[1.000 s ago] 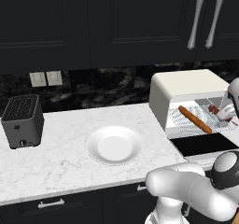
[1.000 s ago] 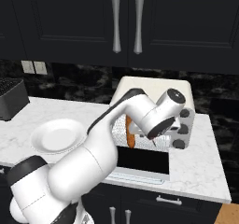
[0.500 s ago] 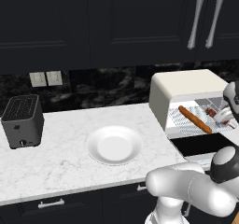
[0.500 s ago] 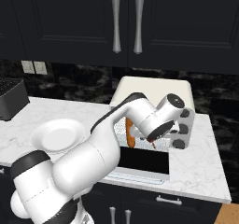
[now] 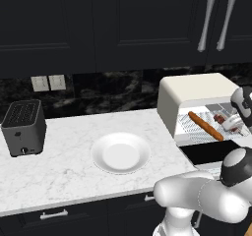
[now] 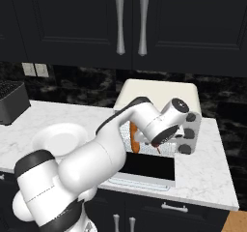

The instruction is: Pick up the kebab skewer and baguette bread, and place them inside the toaster oven. Close the toaster oven door and start by setting the timer.

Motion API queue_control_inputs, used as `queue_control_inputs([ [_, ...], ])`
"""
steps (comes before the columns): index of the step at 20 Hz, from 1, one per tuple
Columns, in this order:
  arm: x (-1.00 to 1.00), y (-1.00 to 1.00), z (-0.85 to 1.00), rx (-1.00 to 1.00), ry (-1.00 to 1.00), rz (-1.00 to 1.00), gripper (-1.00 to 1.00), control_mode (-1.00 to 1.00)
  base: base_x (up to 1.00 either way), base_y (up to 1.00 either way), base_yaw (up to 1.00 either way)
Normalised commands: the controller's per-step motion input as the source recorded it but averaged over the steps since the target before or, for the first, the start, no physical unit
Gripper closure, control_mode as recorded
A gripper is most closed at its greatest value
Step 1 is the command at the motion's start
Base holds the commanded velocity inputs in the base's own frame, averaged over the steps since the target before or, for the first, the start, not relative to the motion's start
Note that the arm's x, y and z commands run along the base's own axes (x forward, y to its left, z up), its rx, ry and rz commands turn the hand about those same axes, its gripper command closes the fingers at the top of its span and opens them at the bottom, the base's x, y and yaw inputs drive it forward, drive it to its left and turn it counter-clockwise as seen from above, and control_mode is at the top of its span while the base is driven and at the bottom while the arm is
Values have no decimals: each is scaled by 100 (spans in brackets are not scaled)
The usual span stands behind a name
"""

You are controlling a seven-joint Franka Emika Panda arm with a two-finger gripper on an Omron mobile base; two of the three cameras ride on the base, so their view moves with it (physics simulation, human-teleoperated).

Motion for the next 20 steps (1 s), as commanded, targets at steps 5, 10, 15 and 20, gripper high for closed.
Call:
queue_control_inputs([
  [5, 10, 0, -20, 0, -1, 1, 100, -100, 0, 0, 0],
  [10, 4, 0, -23, 0, -3, 1, 100, -100, 0, 0, 0],
  [15, 5, 0, -3, 0, -3, 2, 100, -100, 0, 0, 0],
  [20, 0, 0, -19, 0, -3, 3, 100, -100, 0, 0, 0],
])
